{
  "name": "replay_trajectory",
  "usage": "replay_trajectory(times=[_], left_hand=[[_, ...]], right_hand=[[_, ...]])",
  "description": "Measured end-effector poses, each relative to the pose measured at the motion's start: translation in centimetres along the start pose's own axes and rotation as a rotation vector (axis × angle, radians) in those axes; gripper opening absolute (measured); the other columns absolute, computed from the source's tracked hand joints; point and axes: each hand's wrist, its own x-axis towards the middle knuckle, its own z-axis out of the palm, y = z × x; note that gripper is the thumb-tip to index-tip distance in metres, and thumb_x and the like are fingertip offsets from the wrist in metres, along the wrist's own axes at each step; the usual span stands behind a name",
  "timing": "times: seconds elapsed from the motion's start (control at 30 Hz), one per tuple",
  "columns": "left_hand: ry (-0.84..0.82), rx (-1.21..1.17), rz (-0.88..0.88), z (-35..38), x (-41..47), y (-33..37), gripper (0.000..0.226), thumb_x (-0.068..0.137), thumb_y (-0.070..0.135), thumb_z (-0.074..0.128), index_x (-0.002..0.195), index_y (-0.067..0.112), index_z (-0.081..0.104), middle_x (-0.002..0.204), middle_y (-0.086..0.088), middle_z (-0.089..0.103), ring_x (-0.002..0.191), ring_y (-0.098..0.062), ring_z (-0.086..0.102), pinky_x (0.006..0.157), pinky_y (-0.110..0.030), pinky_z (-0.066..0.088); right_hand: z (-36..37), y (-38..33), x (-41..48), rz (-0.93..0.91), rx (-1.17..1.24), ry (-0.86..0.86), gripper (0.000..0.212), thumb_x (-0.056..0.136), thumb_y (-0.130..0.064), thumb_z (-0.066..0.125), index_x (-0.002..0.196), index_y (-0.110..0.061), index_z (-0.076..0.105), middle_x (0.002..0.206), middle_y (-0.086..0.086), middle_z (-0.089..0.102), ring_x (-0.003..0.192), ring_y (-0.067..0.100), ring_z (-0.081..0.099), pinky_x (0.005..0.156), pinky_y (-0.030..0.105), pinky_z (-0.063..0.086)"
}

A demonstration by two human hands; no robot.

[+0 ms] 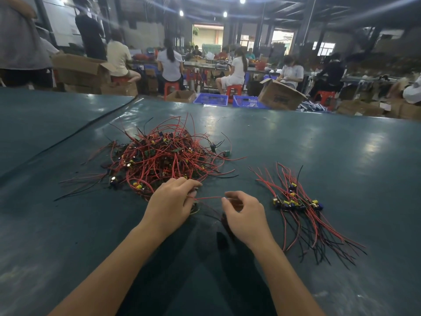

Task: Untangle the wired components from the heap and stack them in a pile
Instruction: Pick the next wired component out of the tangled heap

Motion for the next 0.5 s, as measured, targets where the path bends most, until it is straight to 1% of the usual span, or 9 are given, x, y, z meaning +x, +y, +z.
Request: replay_trajectory(times=[0.03, 0.07, 0.13, 0.17, 0.2, 0.27, 0.33, 0.43, 0.5], left_hand=[[-0.002, 0.022, -0.009, 0.0, 0.0, 0.0, 0.023, 0.089, 0.008, 0.063, 0.110, 0.015, 0.070, 0.095, 0.002, 0.069, 0.085, -0.022, 0.061, 0.075, -0.037, 0.050], [-0.009, 0.040, -0.030, 0.0, -0.1, -0.2, 0.023, 0.089, 0.009, 0.062, 0.110, 0.017, 0.070, 0.096, 0.003, 0.069, 0.086, -0.021, 0.063, 0.076, -0.037, 0.050], [-0.033, 0.051, -0.086, 0.0, -0.1, -0.6, 0.024, 0.089, 0.012, 0.059, 0.109, 0.019, 0.070, 0.098, 0.004, 0.068, 0.089, -0.019, 0.063, 0.078, -0.037, 0.049], [-0.045, 0.050, -0.109, 0.1, -0.2, -0.7, 0.024, 0.089, 0.013, 0.058, 0.108, 0.019, 0.069, 0.098, 0.005, 0.068, 0.090, -0.018, 0.061, 0.079, -0.036, 0.049], [-0.051, 0.048, -0.124, 0.1, -0.2, -0.9, 0.023, 0.090, 0.013, 0.057, 0.108, 0.020, 0.069, 0.098, 0.005, 0.068, 0.090, -0.017, 0.060, 0.079, -0.034, 0.049], [-0.050, 0.051, -0.139, 0.2, -0.2, -1.0, 0.024, 0.090, 0.013, 0.056, 0.108, 0.020, 0.070, 0.098, 0.006, 0.068, 0.088, -0.015, 0.057, 0.077, -0.031, 0.047], [-0.050, 0.059, -0.148, 0.2, -0.2, -1.2, 0.024, 0.089, 0.013, 0.055, 0.107, 0.019, 0.070, 0.097, 0.006, 0.068, 0.086, -0.015, 0.056, 0.077, -0.033, 0.047], [-0.054, 0.053, -0.162, 0.4, -0.1, -1.1, 0.023, 0.090, 0.015, 0.055, 0.108, 0.019, 0.070, 0.099, 0.005, 0.068, 0.091, -0.019, 0.057, 0.082, -0.039, 0.048], [-0.057, 0.049, -0.163, 0.5, -0.2, -1.0, 0.023, 0.092, 0.018, 0.055, 0.111, 0.020, 0.069, 0.103, 0.005, 0.067, 0.095, -0.019, 0.057, 0.086, -0.039, 0.047]], right_hand=[[0.2, -0.1, -0.2, -0.019, -0.010, -0.026, 0.023, 0.090, -0.029, 0.066, 0.109, -0.018, 0.071, 0.084, -0.018, 0.066, 0.082, -0.006, 0.062, 0.069, 0.001, 0.044], [0.4, -0.3, -0.5, -0.046, -0.026, -0.057, 0.024, 0.089, -0.030, 0.067, 0.109, -0.019, 0.071, 0.086, -0.016, 0.068, 0.082, -0.004, 0.063, 0.072, 0.004, 0.046], [0.9, -0.5, -1.0, -0.108, -0.100, -0.125, 0.025, 0.088, -0.029, 0.067, 0.111, -0.020, 0.071, 0.094, -0.011, 0.070, 0.088, 0.004, 0.064, 0.083, 0.020, 0.053], [1.2, -0.6, -1.3, -0.138, -0.171, -0.155, 0.025, 0.089, -0.029, 0.065, 0.112, -0.022, 0.071, 0.099, -0.009, 0.069, 0.092, 0.009, 0.063, 0.087, 0.028, 0.053], [1.4, -0.8, -1.5, -0.162, -0.255, -0.176, 0.024, 0.090, -0.028, 0.063, 0.113, -0.024, 0.071, 0.103, -0.008, 0.068, 0.097, 0.013, 0.061, 0.088, 0.033, 0.052], [1.7, -1.0, -1.9, -0.186, -0.374, -0.185, 0.026, 0.092, -0.027, 0.057, 0.114, -0.028, 0.071, 0.105, -0.008, 0.064, 0.101, 0.016, 0.056, 0.084, 0.032, 0.051], [1.9, -1.1, -2.0, -0.187, -0.414, -0.179, 0.024, 0.095, -0.027, 0.053, 0.112, -0.028, 0.070, 0.102, -0.006, 0.061, 0.098, 0.018, 0.057, 0.079, 0.031, 0.050], [1.9, -1.3, -1.9, -0.151, -0.418, -0.152, 0.025, 0.100, -0.028, 0.045, 0.110, -0.023, 0.067, 0.104, -0.002, 0.056, 0.093, 0.022, 0.058, 0.073, 0.032, 0.047], [1.6, -1.2, -1.6, -0.113, -0.378, -0.081, 0.025, 0.102, -0.029, 0.042, 0.111, -0.022, 0.064, 0.104, -0.004, 0.053, 0.089, 0.021, 0.058, 0.070, 0.032, 0.043]])
